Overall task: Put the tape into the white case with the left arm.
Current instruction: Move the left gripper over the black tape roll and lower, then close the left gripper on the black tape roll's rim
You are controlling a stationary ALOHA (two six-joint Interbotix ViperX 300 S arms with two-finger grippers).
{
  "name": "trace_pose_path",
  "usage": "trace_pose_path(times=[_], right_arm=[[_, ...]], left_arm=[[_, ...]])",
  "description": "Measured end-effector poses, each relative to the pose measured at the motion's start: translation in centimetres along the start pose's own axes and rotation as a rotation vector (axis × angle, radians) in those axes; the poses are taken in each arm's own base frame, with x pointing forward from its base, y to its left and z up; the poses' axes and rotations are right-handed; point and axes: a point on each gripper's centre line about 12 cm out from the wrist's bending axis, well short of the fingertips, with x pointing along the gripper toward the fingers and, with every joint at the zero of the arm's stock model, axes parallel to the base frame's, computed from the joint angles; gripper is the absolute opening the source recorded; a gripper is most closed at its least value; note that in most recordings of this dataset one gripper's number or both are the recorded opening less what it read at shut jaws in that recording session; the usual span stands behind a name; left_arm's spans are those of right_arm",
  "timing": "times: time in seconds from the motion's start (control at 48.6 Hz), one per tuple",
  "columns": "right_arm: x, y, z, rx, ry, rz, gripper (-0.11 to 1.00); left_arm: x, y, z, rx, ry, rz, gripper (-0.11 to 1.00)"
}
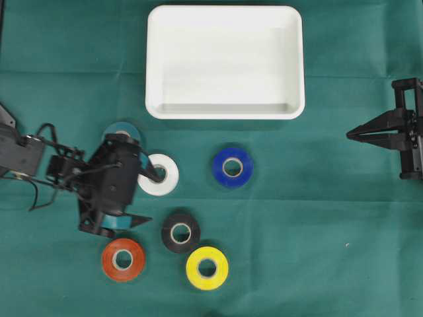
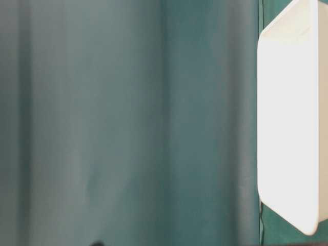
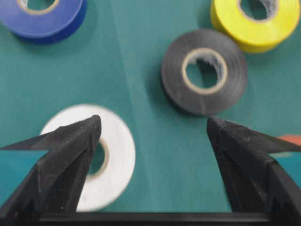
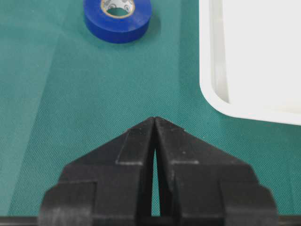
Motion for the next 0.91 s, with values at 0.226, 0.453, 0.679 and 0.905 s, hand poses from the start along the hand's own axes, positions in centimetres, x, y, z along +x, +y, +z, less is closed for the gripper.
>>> trace_pose_path(times=[0.226,0.453,0.679,0.905], right_arm=[[0.0,0.0,0.0,0.0,0.002,0.0,-0.09],[0.0,0.0,-0.1,0.0,0.008,0.0,-0.09],[0.0,0.0,-0.2,0.0,0.011,0.0,-0.09],[0.0,0.0,-0.2,0.0,0.011,0.0,-0.09]], left_arm=[[2.6,-1.3,2.1,0.025,-0.003,-0.024,0.95],[4.6,-2.5,2.8,0.043,0.007,-0.045,0.95],[5.3,-2.8,2.4,0.048,0.025,-0.048,0.95],[5.4,-1.4,1.8,0.027,0.041,-0.024,0.95]])
